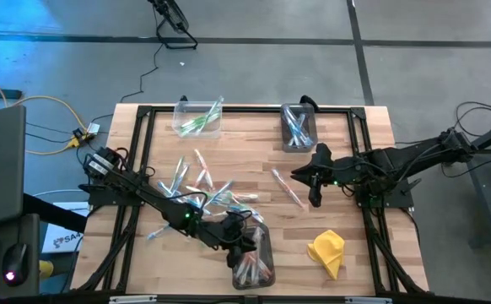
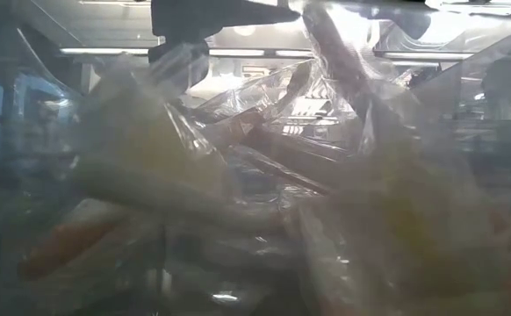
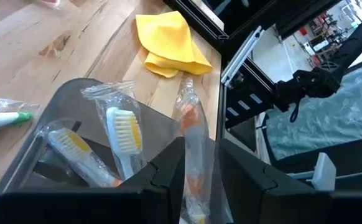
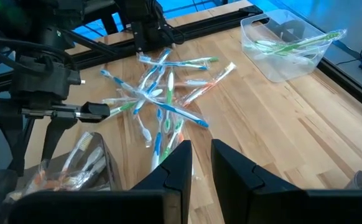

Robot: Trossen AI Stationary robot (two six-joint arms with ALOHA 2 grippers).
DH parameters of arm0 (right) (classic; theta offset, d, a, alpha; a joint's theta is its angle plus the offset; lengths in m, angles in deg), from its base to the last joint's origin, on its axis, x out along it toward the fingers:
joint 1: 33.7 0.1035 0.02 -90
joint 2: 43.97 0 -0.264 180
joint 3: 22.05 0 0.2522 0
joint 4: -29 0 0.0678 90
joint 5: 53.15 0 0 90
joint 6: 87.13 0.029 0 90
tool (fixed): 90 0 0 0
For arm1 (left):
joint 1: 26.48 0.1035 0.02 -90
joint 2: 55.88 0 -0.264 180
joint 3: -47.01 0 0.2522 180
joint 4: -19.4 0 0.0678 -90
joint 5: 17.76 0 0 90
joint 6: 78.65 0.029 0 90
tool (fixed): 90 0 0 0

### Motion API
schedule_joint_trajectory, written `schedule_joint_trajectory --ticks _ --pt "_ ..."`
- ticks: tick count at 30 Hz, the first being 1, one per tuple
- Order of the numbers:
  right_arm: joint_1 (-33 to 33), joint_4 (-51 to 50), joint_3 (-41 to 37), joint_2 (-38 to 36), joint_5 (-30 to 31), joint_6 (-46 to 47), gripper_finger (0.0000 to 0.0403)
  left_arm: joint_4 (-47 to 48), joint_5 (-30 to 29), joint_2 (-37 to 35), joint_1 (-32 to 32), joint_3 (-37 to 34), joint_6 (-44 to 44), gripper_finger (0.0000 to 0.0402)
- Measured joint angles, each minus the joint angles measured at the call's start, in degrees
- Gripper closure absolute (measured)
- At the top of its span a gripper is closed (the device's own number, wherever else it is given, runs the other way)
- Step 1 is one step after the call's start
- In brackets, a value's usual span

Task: Pick & Place Toothbrushes
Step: Put the orange toothbrush into the bottom black bin

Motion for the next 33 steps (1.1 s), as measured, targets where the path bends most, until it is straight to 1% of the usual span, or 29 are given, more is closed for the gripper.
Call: schedule_joint_trajectory --ticks 2,5,12,16,26,28,30,33 --pt "0.0 -0.3 0.0 0.0 0.0 0.0 0.035 0.0 0.4 0.0 0.0 0.0 -0.7 0.0309" --pt "0.0 -1.5 0.0 0.0 0.0 0.0 0.035 0.4 4.2 -0.5 0.0 0.0 -4.4 0.0309" --pt "0.0 -4.8 0.0 0.0 -0.1 1.8 0.035 -0.1 16.5 -1.6 1.6 0.2 -10.4 0.0309" --pt "0.0 -5.1 0.0 0.0 -0.2 1.8 0.035 0.1 18.6 -1.5 2.8 0.1 -11.0 0.0309" --pt "0.0 -9.0 0.0 0.0 -0.2 2.8 0.035 -0.7 19.4 -1.5 6.5 0.1 -11.5 0.0309" --pt "0.0 -9.9 0.0 0.0 -0.2 4.8 0.035 -1.9 22.0 -1.5 7.9 0.1 -10.8 0.0309" --pt "0.0 -10.5 0.0 0.0 -0.5 7.0 0.035 -4.0 26.0 -1.5 9.8 0.1 -10.0 0.0309" --pt "0.0 -11.7 0.0 0.0 -0.6 9.5 0.035 -10.4 30.0 -1.5 12.8 0.1 -9.0 0.0309"
